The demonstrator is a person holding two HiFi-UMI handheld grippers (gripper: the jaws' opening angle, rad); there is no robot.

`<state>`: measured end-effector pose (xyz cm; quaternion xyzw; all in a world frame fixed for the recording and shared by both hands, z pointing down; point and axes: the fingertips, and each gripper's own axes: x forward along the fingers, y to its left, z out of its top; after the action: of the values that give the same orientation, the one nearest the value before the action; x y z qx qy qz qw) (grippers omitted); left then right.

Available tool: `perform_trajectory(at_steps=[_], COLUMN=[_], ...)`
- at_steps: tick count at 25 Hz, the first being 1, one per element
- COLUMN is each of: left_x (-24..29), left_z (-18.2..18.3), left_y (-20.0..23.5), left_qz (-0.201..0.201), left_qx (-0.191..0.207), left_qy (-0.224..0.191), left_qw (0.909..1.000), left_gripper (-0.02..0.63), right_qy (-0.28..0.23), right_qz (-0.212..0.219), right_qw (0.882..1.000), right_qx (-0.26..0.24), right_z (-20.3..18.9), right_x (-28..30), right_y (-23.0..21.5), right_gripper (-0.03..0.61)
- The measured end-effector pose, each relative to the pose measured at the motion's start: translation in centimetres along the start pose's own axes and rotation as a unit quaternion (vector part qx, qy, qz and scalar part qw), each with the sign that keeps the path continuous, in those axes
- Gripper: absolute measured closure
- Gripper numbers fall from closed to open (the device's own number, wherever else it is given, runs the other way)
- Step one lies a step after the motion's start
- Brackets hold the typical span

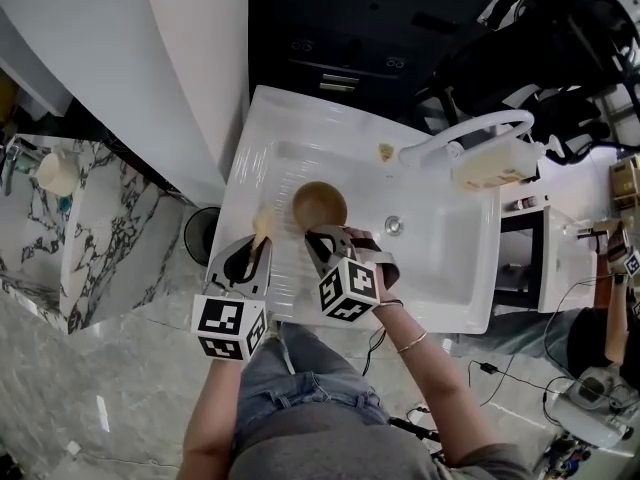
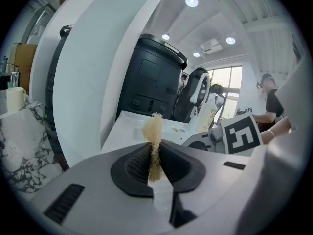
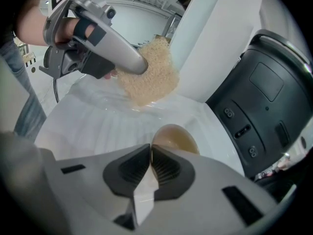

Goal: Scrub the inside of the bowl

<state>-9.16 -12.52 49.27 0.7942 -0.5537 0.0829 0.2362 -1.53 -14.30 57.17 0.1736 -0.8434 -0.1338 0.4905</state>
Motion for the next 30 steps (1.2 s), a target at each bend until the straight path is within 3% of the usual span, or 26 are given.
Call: perform_trajectory(at_steps=[8,10,13,20,26,30], left_x=[-0.9,-1.2,-1.6,-2.7,-3.2,-3.7], left_z=[0.8,1.1,1.7,2.4,3.1,3.2], left_y=[-0.8,-1.1,-1.6,-2.8,-4.3,-5.2], left_qz=[-0.005,-0.009,-0.016,-0.034,-0.049,-0.06], left_qx=[0.017,0.025,0.037,0.066,0.087,0.103], left_qy=[-0.011,-0.014,-0.019,-0.025,-0.031,-0.033], left_qw=[0.9998,0.9996,0.999,0.9969,0.9945,0.9924], left_gripper=[0.568,0.568,0.568,0.568,0.568,0.568], right_qy=[-0.03,-0.048,-0.095,-0.196,-0.268,-0.323], right_qz=[-0.024,-0.022,-0.006,0.033,0.061,0.083], right_qw=[0.999,0.998,0.987,0.929,0.871,0.818], right_qx=[0.014,0.044,0.131,0.313,0.406,0.469], right_z=[0.6,0.9,1.5,1.7,2.2,2.4], right_x=[-2.6,-3.6,-5.5,-9.1,-11.8,-13.2], right_y=[-0.3,-0.3,-0.5,-0.9,-1.6,-2.1], right_gripper=[0.555,0.555,0.555,0.555,0.556,0.555])
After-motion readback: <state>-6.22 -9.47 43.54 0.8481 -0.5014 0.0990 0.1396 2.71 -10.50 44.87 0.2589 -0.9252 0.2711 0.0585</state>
